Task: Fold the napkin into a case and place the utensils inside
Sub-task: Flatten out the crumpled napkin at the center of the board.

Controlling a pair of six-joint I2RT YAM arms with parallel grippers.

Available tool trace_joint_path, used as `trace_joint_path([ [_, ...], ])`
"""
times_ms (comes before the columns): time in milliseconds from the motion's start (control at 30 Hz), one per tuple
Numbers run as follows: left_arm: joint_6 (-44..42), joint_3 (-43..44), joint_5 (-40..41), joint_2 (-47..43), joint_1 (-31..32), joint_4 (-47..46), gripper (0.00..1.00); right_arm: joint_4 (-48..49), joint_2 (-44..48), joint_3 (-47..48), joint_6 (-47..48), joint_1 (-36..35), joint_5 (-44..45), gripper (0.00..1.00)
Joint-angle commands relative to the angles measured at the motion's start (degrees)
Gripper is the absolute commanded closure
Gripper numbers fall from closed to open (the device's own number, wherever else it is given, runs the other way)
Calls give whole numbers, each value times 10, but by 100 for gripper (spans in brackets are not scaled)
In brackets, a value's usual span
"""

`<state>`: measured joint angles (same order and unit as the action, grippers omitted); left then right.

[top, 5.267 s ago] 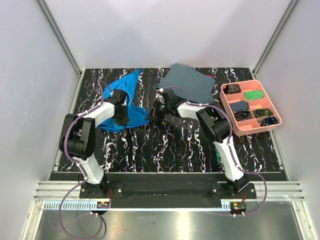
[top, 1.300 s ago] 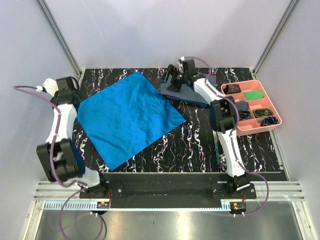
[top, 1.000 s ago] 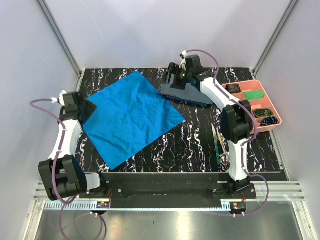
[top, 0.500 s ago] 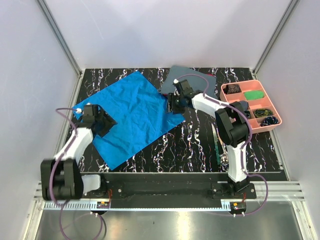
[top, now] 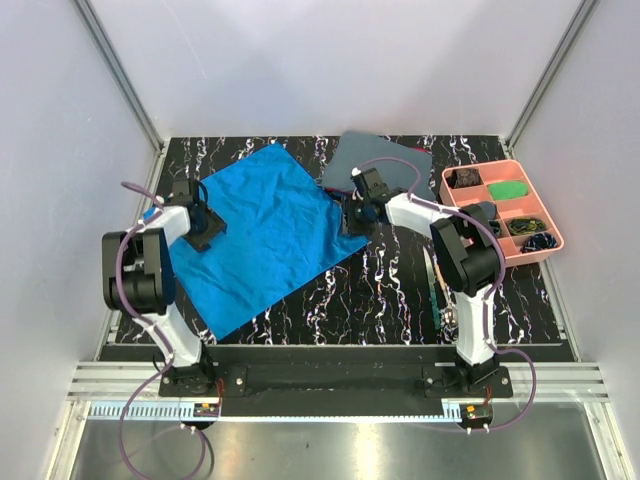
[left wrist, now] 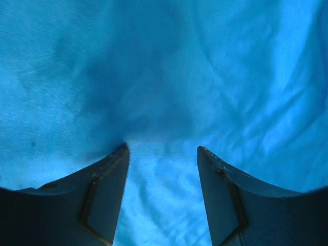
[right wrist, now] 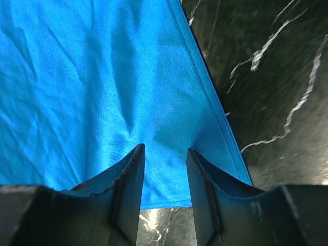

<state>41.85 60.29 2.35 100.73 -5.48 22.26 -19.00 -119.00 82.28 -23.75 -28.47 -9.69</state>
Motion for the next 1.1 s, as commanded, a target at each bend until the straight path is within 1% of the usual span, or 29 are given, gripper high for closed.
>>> trace_joint_path([
  [0,-47,52,24,46,-37,52,39,-5,25,-29,-25,-18,-30,52],
  [67,-75,82,30,63,-49,69,39,-4,34,-34,-36,-26,-46,50],
  [133,-97,104,54,73,-53,95,39,-13,48,-35,-51,-33,-49,48],
  [167,-109,127,63,72,-53,110,39,-15,56,-37,-54,-36,-46,43],
  [233,-119,134,71,41,-53,129,39,-27,89,-37,-53,-40,-28,36],
  [267,-119,118,70,21,-51,132,39,-33,100,-34,-49,-43,2,22],
  [300,-115,105,72,-29,-48,134,39,-50,124,-30,-43,-44,20,13],
  [333,-110,85,73,-60,-40,138,38,-60,133,-26,-39,-45,38,1],
  [367,-93,43,74,-93,-37,140,37,-74,143,-20,-37,-45,61,0],
  [400,-78,20,80,-161,-31,146,36,-79,157,-20,-38,-44,62,0],
  [433,-56,-4,83,-196,-31,163,34,-81,163,-20,-39,-43,52,0],
  [467,-10,-44,82,-228,-31,175,34,-85,167,-20,-39,-38,11,0],
  [500,13,-62,82,-283,-31,188,33,-89,175,-20,-50,-37,4,0],
  [533,34,-85,81,-307,-32,229,33,-91,181,-25,-58,-37,-1,0],
  [567,82,-94,86,-329,-33,259,33,-89,190,-40,-64,-37,3,0],
  [600,110,-104,101,-367,-34,292,33,-84,208,-54,-81,-38,6,0],
  [633,132,-117,104,-383,-36,346,35,-75,218,-69,-86,-38,8,0],
  [700,189,-127,119,-423,-41,394,37,-47,242,-106,-88,-38,6,0],
  [733,212,-144,121,-433,-42,429,37,-44,248,-114,-87,-38,12,0],
  [767,241,-157,117,-444,-44,436,40,-41,252,-126,-83,-38,22,0],
  [833,267,-199,93,-464,-51,450,44,-40,256,-133,-75,-38,26,0],
  [867,293,-211,88,-468,-52,456,55,-41,257,-135,-73,-38,22,1],
  [900,306,-220,89,-475,-53,462,58,-41,257,-135,-71,-38,19,2],
  [933,314,-235,91,-476,-54,462,59,-41,258,-136,-70,-38,15,2],
  [1000,330,-229,114,-469,-56,478,59,-37,265,-143,-72,-38,4,2],
  [1067,328,-223,135,-461,-56,480,59,-31,271,-147,-72,-38,0,2],
])
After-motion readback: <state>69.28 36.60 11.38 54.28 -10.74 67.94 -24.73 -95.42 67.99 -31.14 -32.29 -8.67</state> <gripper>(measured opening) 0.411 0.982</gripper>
